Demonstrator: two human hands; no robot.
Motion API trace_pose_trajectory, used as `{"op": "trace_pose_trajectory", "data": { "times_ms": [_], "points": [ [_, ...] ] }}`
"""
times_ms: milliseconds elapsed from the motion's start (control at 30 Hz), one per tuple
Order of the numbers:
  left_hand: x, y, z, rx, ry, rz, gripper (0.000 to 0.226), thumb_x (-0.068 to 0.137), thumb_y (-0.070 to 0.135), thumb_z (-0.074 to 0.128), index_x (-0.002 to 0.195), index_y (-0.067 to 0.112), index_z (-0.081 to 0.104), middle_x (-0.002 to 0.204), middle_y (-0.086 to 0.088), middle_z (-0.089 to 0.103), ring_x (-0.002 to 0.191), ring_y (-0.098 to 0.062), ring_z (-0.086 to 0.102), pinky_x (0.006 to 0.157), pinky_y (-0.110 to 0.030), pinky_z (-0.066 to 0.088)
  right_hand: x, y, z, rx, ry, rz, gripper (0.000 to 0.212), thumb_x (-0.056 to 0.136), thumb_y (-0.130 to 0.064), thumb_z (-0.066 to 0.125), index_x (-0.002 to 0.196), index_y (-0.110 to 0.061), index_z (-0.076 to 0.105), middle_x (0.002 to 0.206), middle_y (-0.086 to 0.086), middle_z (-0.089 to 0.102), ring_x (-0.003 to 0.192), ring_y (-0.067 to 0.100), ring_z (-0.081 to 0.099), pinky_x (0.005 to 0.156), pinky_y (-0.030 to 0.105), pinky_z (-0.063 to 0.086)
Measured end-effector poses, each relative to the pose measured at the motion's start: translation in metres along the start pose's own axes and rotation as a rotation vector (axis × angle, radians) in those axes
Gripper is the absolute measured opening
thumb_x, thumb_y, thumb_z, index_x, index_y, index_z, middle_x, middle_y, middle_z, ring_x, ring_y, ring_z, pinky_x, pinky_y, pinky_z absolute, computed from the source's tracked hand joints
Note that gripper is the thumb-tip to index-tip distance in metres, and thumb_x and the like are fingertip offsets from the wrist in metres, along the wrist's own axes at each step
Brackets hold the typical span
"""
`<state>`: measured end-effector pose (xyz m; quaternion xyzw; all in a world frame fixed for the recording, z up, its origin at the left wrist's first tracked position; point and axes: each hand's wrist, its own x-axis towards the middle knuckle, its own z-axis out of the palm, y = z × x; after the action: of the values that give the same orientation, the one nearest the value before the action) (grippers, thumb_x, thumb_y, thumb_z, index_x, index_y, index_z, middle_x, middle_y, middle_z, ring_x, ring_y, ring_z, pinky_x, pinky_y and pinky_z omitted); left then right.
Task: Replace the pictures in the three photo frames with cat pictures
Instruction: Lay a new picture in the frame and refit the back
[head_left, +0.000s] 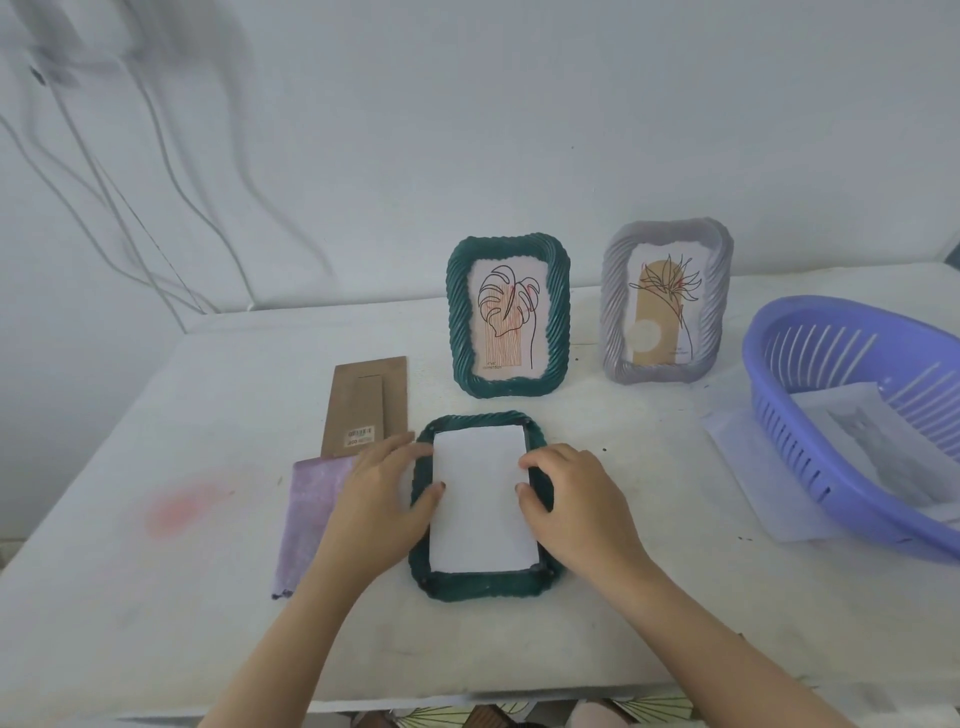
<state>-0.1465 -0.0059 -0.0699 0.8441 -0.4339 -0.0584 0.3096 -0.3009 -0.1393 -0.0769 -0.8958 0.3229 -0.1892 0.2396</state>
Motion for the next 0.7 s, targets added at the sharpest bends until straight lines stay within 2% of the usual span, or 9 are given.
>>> {"op": "trace_pose_trajectory", "data": {
  "times_ms": [133, 233, 367, 433, 533, 700],
  "points": [
    [0.024, -0.015, -0.014, 0.001, 0.144, -0.149, 0.03, 0.083, 0.021, 0.062, 0.112, 0.014, 0.059, 0.117, -0.005, 0.059, 0.111, -0.026, 0.051, 0.092, -0.032, 0.04, 0.0, -0.001, 0.002, 0.012, 0.012, 0.016, 0.028, 0.089, -0.033, 0.052, 0.114, -0.023, 0.058, 0.116, -0.01, 0.059, 0.103, 0.013, 0.05, 0.08, 0.023, 0.043],
    [0.037, -0.023, -0.025, -0.041, 0.129, -0.232, 0.034, 0.082, 0.023, 0.064, 0.114, 0.013, 0.059, 0.114, -0.009, 0.06, 0.101, -0.028, 0.057, 0.087, -0.038, 0.047, -0.001, -0.002, 0.003, 0.021, 0.022, 0.031, 0.031, 0.089, -0.033, 0.053, 0.117, -0.024, 0.056, 0.118, -0.011, 0.059, 0.103, 0.013, 0.049, 0.081, 0.025, 0.044],
    [0.035, -0.019, -0.024, -0.066, 0.099, -0.135, 0.015, 0.077, 0.029, 0.07, 0.091, 0.023, 0.07, 0.116, -0.003, 0.06, 0.11, -0.023, 0.053, 0.093, -0.039, 0.045, 0.0, -0.004, 0.004, 0.033, 0.03, 0.042, 0.033, 0.088, -0.033, 0.053, 0.12, -0.023, 0.055, 0.119, -0.01, 0.06, 0.104, 0.014, 0.049, 0.083, 0.026, 0.045],
    [0.027, -0.013, -0.018, -0.07, 0.06, -0.118, 0.011, 0.075, 0.034, 0.072, 0.084, 0.028, 0.071, 0.12, 0.005, 0.055, 0.117, -0.015, 0.045, 0.1, -0.034, 0.038, 0.001, -0.005, 0.005, 0.036, 0.034, 0.046, 0.034, 0.088, -0.033, 0.054, 0.121, -0.023, 0.054, 0.119, -0.009, 0.06, 0.104, 0.014, 0.049, 0.083, 0.027, 0.046],
    [0.016, -0.009, -0.006, 0.013, 0.015, -0.051, 0.024, 0.072, 0.039, 0.075, 0.092, 0.027, 0.072, 0.126, 0.005, 0.052, 0.122, -0.015, 0.038, 0.1, -0.028, 0.027, 0.002, -0.006, 0.006, 0.037, 0.046, 0.056, 0.035, 0.087, -0.031, 0.055, 0.121, -0.022, 0.054, 0.119, -0.008, 0.061, 0.105, 0.016, 0.049, 0.083, 0.03, 0.047],
    [0.013, -0.009, -0.003, 0.045, -0.029, -0.022, 0.036, 0.072, 0.039, 0.074, 0.104, 0.024, 0.069, 0.134, 0.001, 0.049, 0.126, -0.018, 0.036, 0.104, -0.032, 0.027, 0.002, -0.007, 0.008, 0.014, 0.052, 0.057, 0.036, 0.087, -0.031, 0.055, 0.122, -0.023, 0.054, 0.118, -0.009, 0.06, 0.105, 0.016, 0.049, 0.081, 0.027, 0.044]
  ]
}}
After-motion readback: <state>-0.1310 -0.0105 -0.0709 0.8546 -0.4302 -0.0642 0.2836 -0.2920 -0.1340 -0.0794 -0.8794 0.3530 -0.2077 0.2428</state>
